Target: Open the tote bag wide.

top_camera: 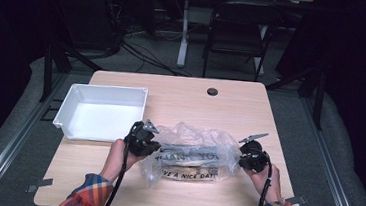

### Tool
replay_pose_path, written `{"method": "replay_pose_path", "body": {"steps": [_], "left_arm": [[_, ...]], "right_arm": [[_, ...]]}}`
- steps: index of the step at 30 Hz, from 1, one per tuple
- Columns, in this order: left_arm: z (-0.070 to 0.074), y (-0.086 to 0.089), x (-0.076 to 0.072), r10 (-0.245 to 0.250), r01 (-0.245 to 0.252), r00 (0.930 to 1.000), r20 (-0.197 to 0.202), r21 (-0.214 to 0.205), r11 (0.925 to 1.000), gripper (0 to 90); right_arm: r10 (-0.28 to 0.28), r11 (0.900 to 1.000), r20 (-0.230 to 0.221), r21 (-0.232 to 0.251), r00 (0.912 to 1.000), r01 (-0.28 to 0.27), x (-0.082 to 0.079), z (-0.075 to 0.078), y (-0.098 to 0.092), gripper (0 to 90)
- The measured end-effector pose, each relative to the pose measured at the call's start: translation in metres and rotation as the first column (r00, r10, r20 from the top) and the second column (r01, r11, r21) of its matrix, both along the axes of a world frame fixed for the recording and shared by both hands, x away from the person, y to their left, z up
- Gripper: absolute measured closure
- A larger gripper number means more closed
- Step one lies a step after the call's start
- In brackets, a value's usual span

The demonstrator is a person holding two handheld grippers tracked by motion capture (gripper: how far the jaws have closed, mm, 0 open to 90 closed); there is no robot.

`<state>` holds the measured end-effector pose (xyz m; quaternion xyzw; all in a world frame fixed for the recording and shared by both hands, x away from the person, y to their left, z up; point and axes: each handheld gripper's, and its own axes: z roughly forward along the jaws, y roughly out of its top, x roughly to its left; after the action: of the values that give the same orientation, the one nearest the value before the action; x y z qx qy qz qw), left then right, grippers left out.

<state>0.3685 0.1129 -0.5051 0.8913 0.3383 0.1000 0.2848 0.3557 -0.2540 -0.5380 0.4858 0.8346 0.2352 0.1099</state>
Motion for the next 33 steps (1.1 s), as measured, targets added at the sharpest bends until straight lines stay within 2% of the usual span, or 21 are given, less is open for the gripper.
{"method": "replay_pose_path", "body": {"steps": [3, 8, 9, 11, 12, 13, 15, 16, 18, 21, 22, 24, 25, 28, 31, 33], "left_arm": [[-0.006, 0.000, 0.012, 0.044, -0.044, 0.9990, 0.007, 0.005, 0.9990, 85.1], [-0.027, -0.002, 0.028, 0.083, -0.082, 0.9962, -0.026, 0.043, 0.9957, 85.6], [-0.032, -0.003, 0.029, 0.084, -0.082, 0.9959, -0.033, 0.053, 0.9952, 85.7], [-0.040, -0.002, 0.031, 0.088, -0.084, 0.9949, -0.049, 0.083, 0.9931, 85.6], [-0.043, 0.000, 0.032, 0.092, -0.086, 0.9940, -0.059, 0.086, 0.9926, 85.7], [-0.046, 0.001, 0.034, 0.098, -0.092, 0.9936, -0.058, 0.093, 0.9914, 85.8], [-0.049, 0.003, 0.034, 0.108, -0.102, 0.9920, -0.066, 0.083, 0.9913, 85.8], [-0.049, 0.003, 0.034, 0.107, -0.101, 0.9920, -0.067, 0.084, 0.9913, 85.8], [-0.047, 0.003, 0.033, 0.100, -0.095, 0.9931, -0.062, 0.080, 0.9923, 85.7], [-0.044, 0.005, 0.031, 0.097, -0.094, 0.9935, -0.059, 0.055, 0.9940, 84.2], [-0.042, 0.006, 0.031, 0.099, -0.097, 0.9935, -0.055, 0.049, 0.9941, 83.7], [-0.039, 0.008, 0.030, 0.099, -0.097, 0.9935, -0.056, 0.035, 0.9946, 83.3], [-0.038, 0.008, 0.029, 0.099, -0.097, 0.9939, -0.050, 0.032, 0.9948, 83.3], [-0.034, 0.008, 0.028, 0.094, -0.093, 0.9946, -0.045, 0.017, 0.9955, 82.8], [-0.032, 0.006, 0.027, 0.088, -0.088, 0.9955, -0.034, 0.011, 0.9961, 82.4], [-0.032, 0.005, 0.027, 0.085, -0.085, 0.9955, -0.042, 0.003, 0.9964, 82.1]], "right_arm": [[-0.007, 0.9999, 0.005, -0.012, 1.0000, 0.007, 0.002, -0.002, 0.001, 90.0], [-0.014, 0.9990, 0.007, -0.043, 0.9999, 0.015, 0.006, -0.006, 0.004, 90.0], [-0.014, 0.9979, 0.005, -0.062, 0.9999, 0.014, 0.007, -0.006, 0.004, 90.0], [-0.025, 0.9971, 0.004, -0.072, 0.9997, 0.025, 0.007, -0.008, 0.004, 90.0], [-0.024, 0.9954, -0.005, -0.093, 0.9997, 0.024, 0.008, -0.008, 0.003, 90.0], [-0.030, 0.9953, -0.005, -0.092, 0.9995, 0.030, 0.008, -0.008, 0.002, 90.0], [-0.040, 0.9941, -0.014, -0.102, 0.9991, 0.039, 0.007, -0.008, 0.000, 90.0], [-0.058, 0.9945, 0.001, -0.087, 0.9983, 0.058, 0.007, -0.009, 0.000, 90.0], [-0.043, 0.9939, -0.034, -0.103, 0.9985, 0.039, 0.007, -0.007, -0.003, 90.0], [-0.033, 0.9978, -0.045, -0.059, 0.9985, 0.031, 0.004, -0.001, -0.008, 88.0], [-0.030, 0.9989, -0.044, -0.036, 0.9986, 0.029, 0.002, 0.003, -0.010, 81.7], [-0.010, 0.9993, -0.043, -0.037, 0.9990, 0.008, -0.003, 0.015, -0.014, 75.9], [-0.004, 0.9997, -0.040, -0.022, 0.9992, 0.003, -0.005, 0.021, -0.017, 72.0], [-0.008, 0.9996, -0.019, 0.027, 0.9998, 0.008, -0.013, 0.038, -0.028, 62.5], [-0.009, 0.9990, 0.001, 0.044, 1.0000, 0.009, -0.017, 0.051, -0.038, 54.7], [-0.012, 0.9973, 0.037, 0.072, 0.9992, 0.009, -0.020, 0.061, -0.041, 47.7]]}}
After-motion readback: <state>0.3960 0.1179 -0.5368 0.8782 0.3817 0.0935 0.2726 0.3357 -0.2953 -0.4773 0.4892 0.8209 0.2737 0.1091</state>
